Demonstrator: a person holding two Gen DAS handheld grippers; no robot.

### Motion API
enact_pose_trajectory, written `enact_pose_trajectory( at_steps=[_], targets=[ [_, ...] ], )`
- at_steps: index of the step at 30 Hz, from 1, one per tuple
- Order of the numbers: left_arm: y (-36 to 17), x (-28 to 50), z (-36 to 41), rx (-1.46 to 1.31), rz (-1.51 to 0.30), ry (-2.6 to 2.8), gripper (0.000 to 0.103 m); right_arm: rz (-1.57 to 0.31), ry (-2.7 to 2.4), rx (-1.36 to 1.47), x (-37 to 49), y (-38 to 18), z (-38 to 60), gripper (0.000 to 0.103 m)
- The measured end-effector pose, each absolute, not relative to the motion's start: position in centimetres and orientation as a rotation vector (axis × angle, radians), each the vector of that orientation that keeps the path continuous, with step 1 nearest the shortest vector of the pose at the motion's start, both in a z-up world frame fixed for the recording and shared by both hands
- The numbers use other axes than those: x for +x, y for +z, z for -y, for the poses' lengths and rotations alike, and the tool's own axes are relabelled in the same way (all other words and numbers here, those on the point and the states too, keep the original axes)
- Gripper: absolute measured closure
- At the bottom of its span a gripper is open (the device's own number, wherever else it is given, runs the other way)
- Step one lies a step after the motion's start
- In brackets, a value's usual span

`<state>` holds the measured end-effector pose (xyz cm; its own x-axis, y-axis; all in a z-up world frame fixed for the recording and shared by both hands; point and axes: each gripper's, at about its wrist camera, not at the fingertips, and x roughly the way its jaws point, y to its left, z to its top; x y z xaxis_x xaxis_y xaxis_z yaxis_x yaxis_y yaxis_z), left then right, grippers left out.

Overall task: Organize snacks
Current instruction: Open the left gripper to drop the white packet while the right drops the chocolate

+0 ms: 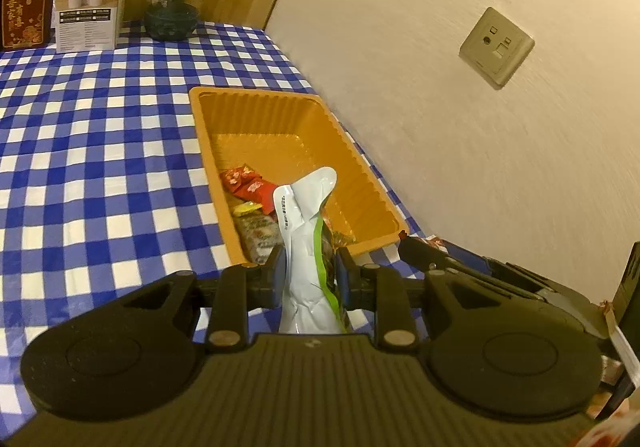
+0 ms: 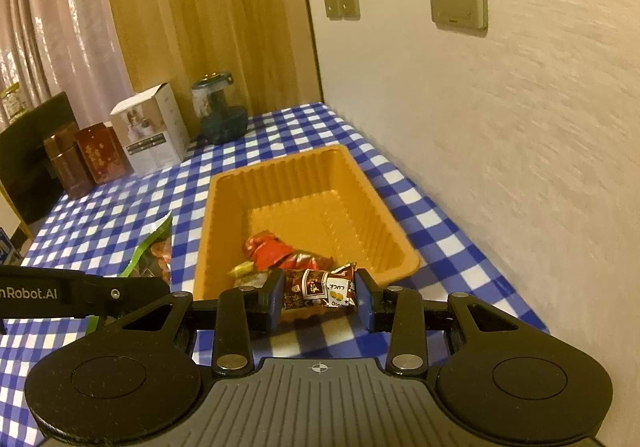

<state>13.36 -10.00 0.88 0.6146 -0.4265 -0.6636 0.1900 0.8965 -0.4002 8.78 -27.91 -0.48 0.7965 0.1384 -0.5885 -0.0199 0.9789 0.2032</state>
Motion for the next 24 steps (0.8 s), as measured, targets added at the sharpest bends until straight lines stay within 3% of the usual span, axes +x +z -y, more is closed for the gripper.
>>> enact_pose_trajectory(
  at_steps=[24],
  targets=[
    [-2.1, 24.5, 10.7, -0.357, -0.858, -0.318, 0.08, -0.656, 0.116, 0.148, 19.9, -1.8, 30.3, 0.065]
  ],
)
